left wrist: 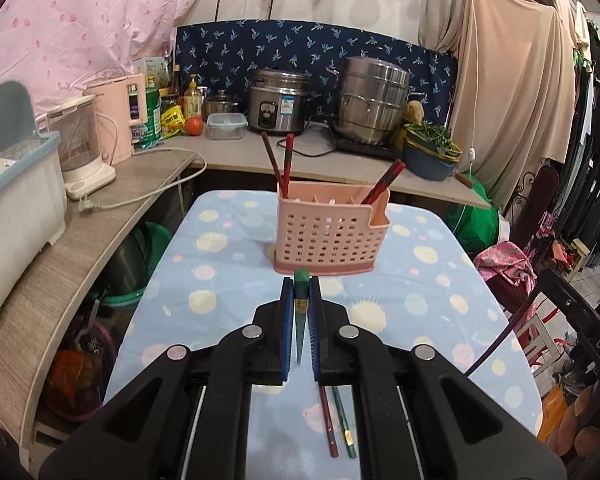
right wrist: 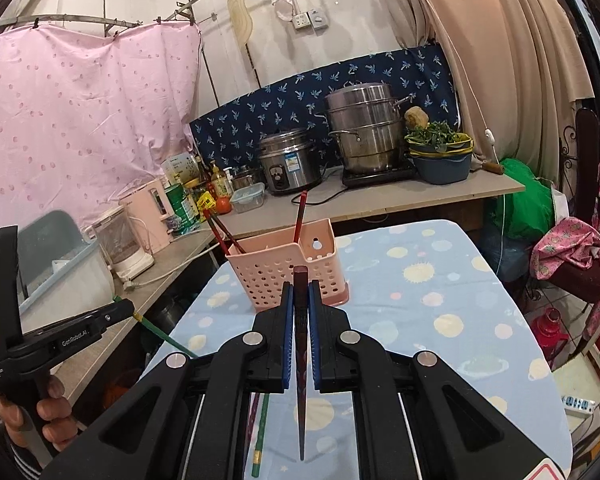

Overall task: Organize utensils
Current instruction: 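Lift both chopsticks and carry them over the pink basket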

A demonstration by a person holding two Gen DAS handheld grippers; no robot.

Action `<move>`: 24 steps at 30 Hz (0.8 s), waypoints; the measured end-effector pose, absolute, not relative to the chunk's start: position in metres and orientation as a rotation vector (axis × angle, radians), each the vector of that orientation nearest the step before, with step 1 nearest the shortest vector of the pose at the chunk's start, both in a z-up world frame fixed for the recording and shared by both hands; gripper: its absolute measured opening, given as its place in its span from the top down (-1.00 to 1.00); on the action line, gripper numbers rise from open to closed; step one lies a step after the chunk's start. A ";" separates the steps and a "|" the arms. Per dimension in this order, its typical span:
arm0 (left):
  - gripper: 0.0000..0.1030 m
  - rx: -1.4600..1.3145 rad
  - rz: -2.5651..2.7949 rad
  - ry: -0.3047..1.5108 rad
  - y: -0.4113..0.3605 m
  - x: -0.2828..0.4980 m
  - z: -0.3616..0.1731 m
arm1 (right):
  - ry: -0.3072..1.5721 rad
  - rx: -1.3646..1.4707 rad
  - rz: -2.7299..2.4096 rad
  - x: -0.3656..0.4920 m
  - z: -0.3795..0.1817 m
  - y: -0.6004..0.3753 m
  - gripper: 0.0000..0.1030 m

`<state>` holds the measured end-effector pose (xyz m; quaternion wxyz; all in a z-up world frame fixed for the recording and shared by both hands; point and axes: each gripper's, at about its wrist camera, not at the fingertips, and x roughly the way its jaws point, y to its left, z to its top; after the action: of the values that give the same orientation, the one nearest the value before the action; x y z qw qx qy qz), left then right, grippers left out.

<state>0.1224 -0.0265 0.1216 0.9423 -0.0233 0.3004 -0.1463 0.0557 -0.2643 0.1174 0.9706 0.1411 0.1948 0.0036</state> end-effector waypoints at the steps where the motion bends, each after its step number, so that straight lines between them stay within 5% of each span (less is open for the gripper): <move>1: 0.87 -0.046 -0.301 0.608 -0.028 0.125 0.125 | 0.388 0.290 0.009 0.059 0.120 -0.266 0.86; 24: 0.87 -0.054 -0.352 0.360 -0.077 0.228 0.251 | 0.213 0.259 -0.037 0.193 0.222 -0.302 0.86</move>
<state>0.2280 -0.0767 0.2513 0.9681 -0.0267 0.1781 -0.1740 0.1934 -0.3023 0.2215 0.9858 0.1291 0.1058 -0.0186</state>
